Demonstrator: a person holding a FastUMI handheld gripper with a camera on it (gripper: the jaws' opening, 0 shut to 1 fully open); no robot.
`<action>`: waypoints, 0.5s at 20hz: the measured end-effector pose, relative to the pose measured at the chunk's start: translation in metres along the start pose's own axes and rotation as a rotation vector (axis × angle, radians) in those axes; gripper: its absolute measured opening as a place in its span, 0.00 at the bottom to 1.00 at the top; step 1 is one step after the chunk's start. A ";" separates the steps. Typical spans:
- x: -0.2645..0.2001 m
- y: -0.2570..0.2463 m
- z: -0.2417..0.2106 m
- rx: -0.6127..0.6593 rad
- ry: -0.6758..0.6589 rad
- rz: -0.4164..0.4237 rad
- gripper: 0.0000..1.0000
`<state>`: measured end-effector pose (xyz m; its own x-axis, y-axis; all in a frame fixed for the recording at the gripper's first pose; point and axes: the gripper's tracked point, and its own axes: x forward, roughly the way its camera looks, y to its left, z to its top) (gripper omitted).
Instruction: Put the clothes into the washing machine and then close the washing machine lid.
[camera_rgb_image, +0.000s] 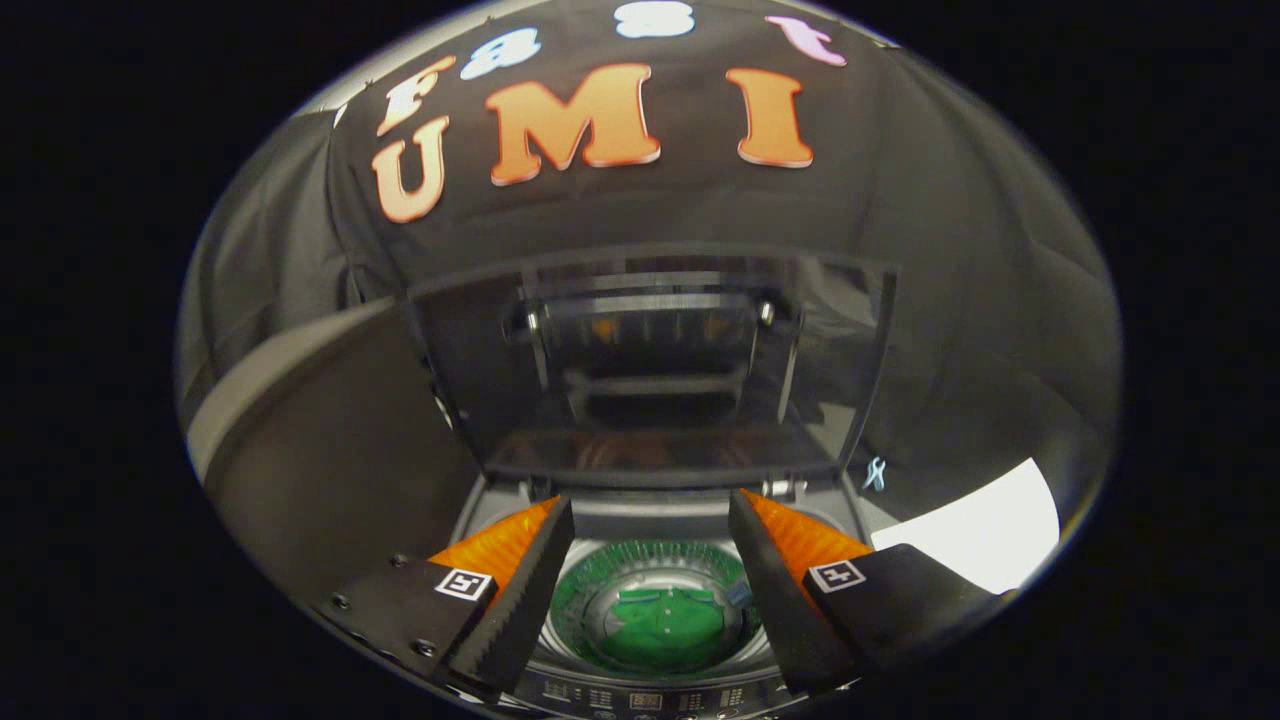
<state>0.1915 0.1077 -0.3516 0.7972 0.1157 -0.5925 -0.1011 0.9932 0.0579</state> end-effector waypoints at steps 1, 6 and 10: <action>-0.009 0.002 0.021 0.012 -0.044 0.002 0.99; -0.052 0.008 0.106 0.018 -0.193 -0.002 0.99; -0.047 0.002 0.164 0.027 -0.244 0.007 0.99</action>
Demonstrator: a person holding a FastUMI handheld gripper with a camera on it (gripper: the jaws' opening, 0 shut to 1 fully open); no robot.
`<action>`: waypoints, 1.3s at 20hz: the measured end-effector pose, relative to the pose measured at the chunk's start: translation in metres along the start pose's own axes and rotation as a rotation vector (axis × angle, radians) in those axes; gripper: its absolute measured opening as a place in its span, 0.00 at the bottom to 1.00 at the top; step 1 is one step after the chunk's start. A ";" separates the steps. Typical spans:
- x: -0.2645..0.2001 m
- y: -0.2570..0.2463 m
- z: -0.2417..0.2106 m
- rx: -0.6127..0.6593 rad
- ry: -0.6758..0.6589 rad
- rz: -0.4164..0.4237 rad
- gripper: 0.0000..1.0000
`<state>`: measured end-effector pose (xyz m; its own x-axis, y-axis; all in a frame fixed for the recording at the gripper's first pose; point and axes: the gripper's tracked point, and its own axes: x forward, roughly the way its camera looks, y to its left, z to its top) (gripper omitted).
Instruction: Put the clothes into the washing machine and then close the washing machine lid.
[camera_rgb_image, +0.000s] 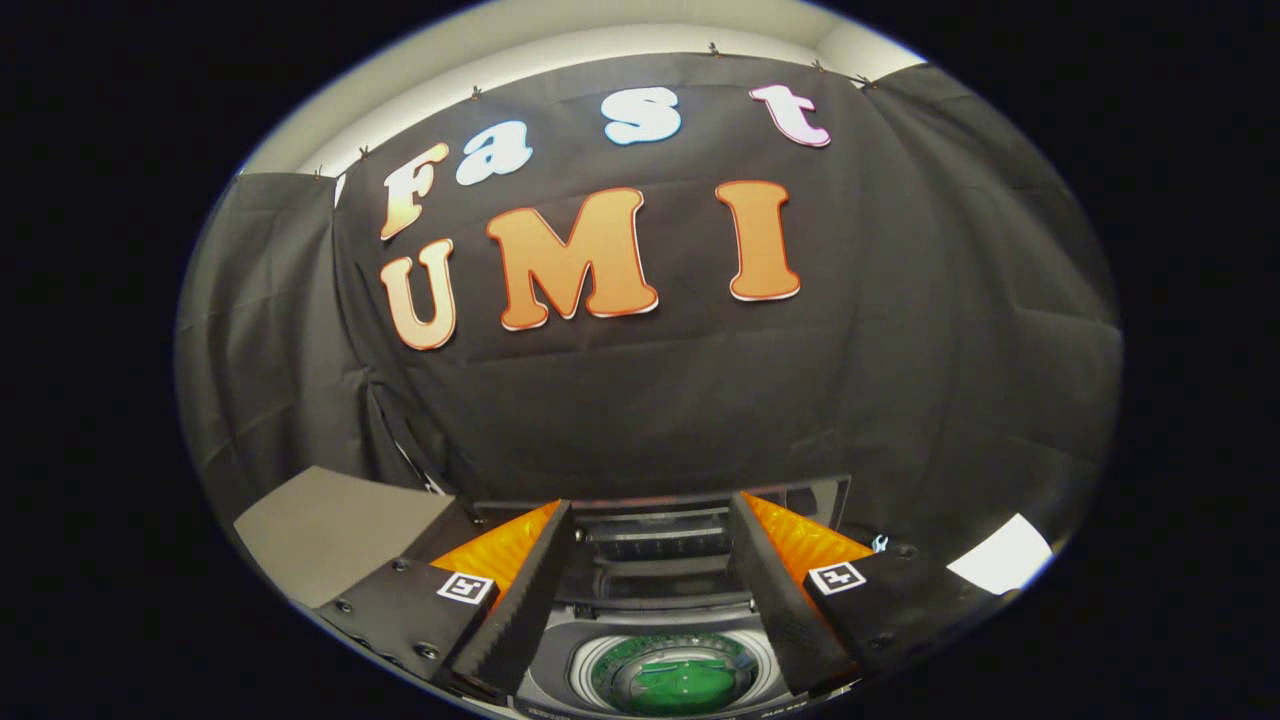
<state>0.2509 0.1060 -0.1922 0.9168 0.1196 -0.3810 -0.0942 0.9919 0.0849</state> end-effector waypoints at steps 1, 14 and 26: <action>0.008 -0.001 0.010 0.005 0.000 -0.001 0.99; 0.178 0.016 -0.030 -0.031 0.208 -0.004 0.99; 0.201 0.012 -0.076 -0.061 0.310 -0.029 0.99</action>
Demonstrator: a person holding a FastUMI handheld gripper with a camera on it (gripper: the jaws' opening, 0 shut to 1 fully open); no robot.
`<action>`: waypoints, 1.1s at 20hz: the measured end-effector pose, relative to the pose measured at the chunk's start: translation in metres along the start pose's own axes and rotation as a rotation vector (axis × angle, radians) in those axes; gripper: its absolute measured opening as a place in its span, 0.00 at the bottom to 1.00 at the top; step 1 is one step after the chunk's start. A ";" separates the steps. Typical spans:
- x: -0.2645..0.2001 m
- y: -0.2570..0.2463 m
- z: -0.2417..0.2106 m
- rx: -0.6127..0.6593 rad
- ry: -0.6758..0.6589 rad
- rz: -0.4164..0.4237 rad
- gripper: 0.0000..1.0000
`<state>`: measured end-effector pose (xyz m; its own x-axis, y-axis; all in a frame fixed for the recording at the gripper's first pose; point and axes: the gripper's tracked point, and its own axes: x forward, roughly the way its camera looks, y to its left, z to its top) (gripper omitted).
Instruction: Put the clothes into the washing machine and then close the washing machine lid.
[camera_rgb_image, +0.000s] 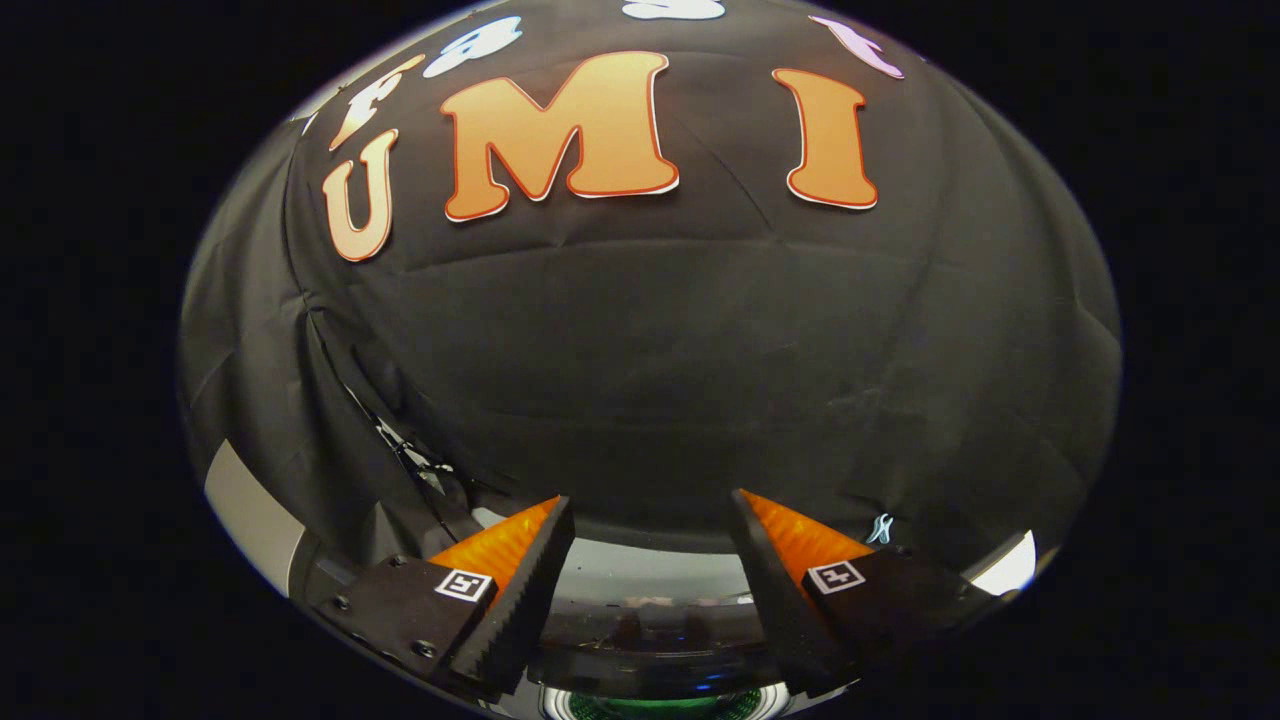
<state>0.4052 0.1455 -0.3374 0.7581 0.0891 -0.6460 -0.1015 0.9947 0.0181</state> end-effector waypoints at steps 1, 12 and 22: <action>-0.001 0.000 -0.002 -0.001 0.007 0.003 0.99; -0.068 0.002 -0.037 -0.013 -0.048 -0.016 1.00; -0.120 0.014 -0.103 -0.050 -0.022 0.012 1.00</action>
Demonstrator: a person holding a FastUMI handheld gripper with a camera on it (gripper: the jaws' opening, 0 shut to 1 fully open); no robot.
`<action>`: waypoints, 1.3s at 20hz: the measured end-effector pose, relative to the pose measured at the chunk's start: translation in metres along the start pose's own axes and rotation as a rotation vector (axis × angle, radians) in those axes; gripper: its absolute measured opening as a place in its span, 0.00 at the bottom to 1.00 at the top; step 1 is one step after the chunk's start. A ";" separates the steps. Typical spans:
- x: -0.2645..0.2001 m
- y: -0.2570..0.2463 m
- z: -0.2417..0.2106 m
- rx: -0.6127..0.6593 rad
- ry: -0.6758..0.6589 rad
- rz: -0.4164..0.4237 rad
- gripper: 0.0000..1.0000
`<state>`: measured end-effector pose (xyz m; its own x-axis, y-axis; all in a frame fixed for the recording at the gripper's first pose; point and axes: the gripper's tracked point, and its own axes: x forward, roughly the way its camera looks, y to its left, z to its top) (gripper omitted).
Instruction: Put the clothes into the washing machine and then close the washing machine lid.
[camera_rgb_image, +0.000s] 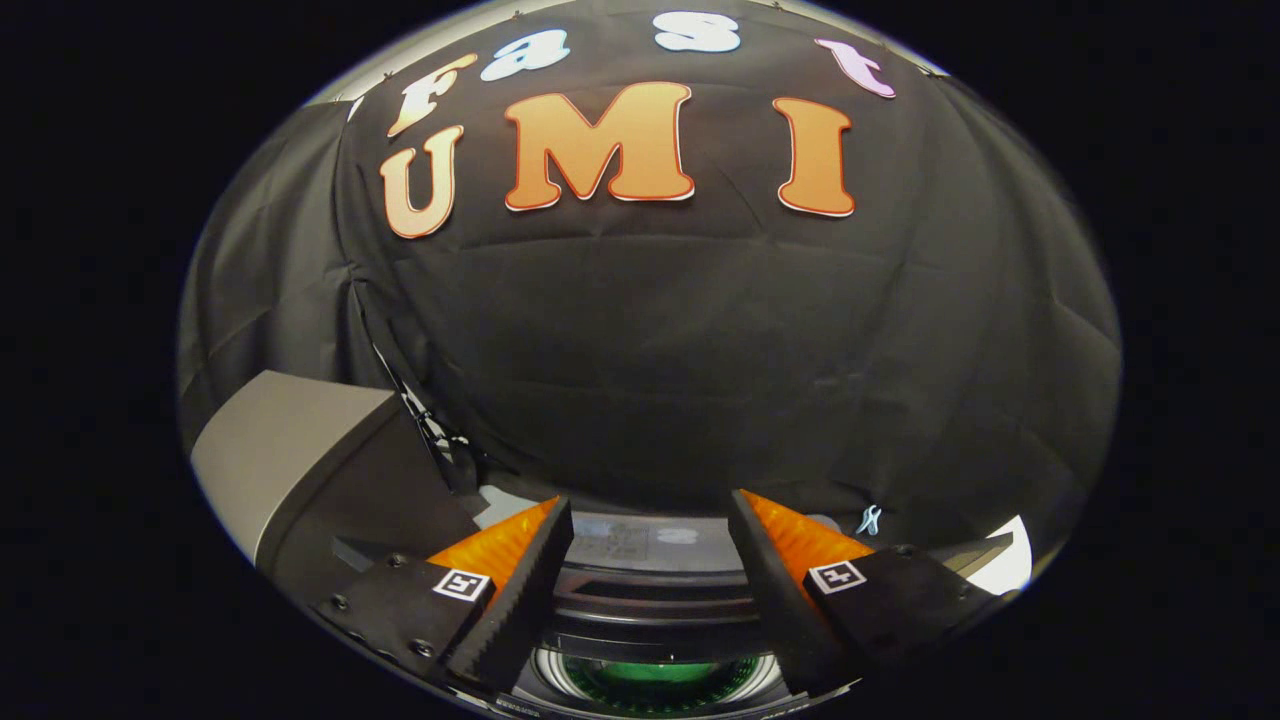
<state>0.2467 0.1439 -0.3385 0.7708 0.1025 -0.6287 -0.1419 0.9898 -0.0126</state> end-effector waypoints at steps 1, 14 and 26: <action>-0.004 0.002 -0.010 0.007 0.017 0.001 1.00; -0.063 0.013 -0.009 0.036 -0.067 0.022 0.99; -0.138 -0.005 0.089 0.094 -0.331 0.054 0.99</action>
<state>0.1962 0.1331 -0.1827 0.9255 0.1660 -0.3404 -0.1417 0.9853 0.0952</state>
